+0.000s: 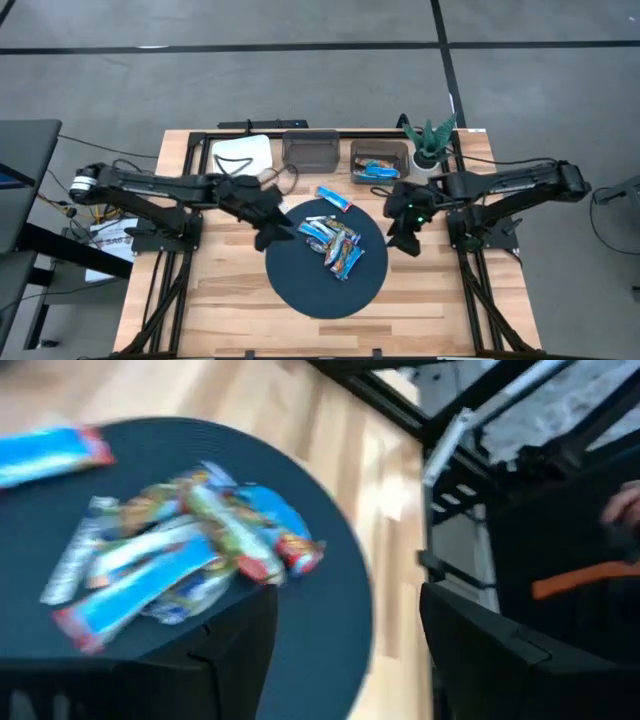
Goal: Pick and place Granola Bars by type
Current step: Put the yellow granola bar into the right black bin
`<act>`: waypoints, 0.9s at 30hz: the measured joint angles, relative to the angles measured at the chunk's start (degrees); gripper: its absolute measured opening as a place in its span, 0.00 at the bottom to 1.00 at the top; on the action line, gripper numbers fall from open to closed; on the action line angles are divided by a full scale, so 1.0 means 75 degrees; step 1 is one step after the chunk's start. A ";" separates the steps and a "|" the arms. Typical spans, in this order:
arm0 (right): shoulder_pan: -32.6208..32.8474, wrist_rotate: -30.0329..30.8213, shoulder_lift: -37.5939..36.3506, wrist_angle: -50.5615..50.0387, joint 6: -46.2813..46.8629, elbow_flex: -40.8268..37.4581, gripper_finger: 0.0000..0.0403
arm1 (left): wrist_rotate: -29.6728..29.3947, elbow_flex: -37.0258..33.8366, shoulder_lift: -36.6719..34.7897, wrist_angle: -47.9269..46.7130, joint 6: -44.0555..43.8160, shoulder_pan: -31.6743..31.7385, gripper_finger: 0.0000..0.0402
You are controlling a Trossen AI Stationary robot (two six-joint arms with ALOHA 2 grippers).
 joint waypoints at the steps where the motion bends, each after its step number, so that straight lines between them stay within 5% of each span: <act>1: 0.0008 0.0019 -0.0144 -0.0045 -0.0001 0.0000 0.42 | -0.0094 -0.0065 -0.0234 -0.0190 0.0089 0.0044 0.59; 6: 0.0001 0.1098 -0.0938 -0.0135 0.0248 0.0003 0.39 | -0.0483 -0.1331 -0.1521 -0.0312 -0.0185 0.0217 0.59; 11: -0.0013 0.1974 -0.1281 0.0125 0.0951 -0.0003 0.38 | -0.0493 -0.2586 -0.2158 0.1190 -0.0416 0.0407 0.59; 27: -0.0008 0.2055 -0.0450 0.3020 0.2883 0.0003 0.37 | -0.1757 -0.2735 -0.1858 0.1516 0.2074 0.0499 0.59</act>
